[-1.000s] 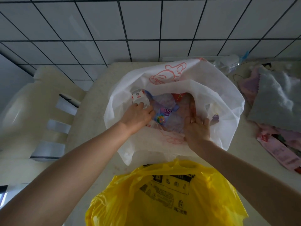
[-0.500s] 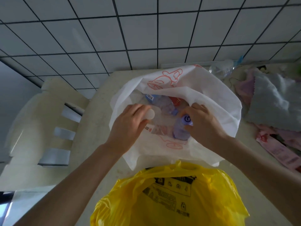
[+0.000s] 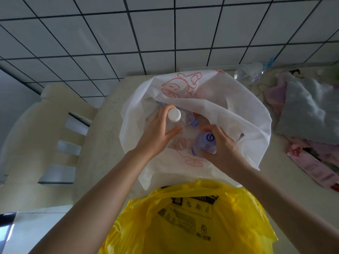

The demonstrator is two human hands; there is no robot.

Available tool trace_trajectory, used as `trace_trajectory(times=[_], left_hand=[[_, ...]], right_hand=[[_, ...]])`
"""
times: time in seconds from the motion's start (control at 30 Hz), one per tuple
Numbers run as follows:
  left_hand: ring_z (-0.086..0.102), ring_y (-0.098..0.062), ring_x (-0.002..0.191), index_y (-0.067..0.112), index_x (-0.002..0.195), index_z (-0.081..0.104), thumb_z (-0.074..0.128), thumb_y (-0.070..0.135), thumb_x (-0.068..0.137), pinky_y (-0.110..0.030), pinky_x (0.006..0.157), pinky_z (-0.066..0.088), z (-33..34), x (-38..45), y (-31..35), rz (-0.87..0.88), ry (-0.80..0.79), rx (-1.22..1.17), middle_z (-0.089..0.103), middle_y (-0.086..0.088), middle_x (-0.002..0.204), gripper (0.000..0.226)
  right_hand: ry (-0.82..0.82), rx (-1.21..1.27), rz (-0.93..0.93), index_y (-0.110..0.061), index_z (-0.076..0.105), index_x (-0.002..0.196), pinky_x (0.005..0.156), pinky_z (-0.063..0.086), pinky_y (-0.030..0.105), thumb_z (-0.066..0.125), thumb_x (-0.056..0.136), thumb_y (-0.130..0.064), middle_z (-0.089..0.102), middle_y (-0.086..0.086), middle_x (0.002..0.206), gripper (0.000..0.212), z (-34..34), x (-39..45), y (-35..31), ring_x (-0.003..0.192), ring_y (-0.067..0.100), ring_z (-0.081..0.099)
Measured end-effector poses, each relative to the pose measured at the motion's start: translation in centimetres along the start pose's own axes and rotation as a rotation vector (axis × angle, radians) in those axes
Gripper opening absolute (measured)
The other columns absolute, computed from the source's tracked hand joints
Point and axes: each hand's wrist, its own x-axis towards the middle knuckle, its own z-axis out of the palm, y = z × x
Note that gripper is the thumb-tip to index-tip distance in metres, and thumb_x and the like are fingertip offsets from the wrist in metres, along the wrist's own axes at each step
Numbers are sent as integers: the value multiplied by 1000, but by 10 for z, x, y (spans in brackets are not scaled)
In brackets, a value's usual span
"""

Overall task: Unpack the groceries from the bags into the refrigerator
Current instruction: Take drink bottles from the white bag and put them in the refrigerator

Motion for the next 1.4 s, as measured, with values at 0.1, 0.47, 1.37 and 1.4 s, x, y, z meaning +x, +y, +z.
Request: trace_trajectory(times=[0.1,0.47,1.37,1.4], left_hand=[[50,-9,109,12,129,44,76,28,81,-12,85,35,14,3,3,55,44,36,50,6,121,59],[50,-14,119,18,137,39,83,30,73,-22,93,41,39,6,0,-143,268,3,52,-4,132,79],[64,-4,102,27,125,52,92,27,56,-20,78,56,-42,-266,114,-450,787,-289,64,10,115,80],[65,-6,100,27,123,54,93,29,55,-25,80,57,-41,-283,113,-484,790,-290,66,10,112,78]], right_hand=[[45,54,22,-11,54,124,89,41,26,85,69,-17,62,7,121,64,8,-1,7,110,26,58],[92,105,-4,-20,45,132,82,48,33,86,67,-17,57,2,117,77,34,-2,21,102,17,52],[-79,817,-67,-18,56,119,81,58,40,89,63,-12,69,0,109,65,-16,-157,-102,100,17,67],[-83,771,-75,-21,56,119,83,58,42,88,64,-10,68,-1,110,65,-11,-169,-106,101,16,67]])
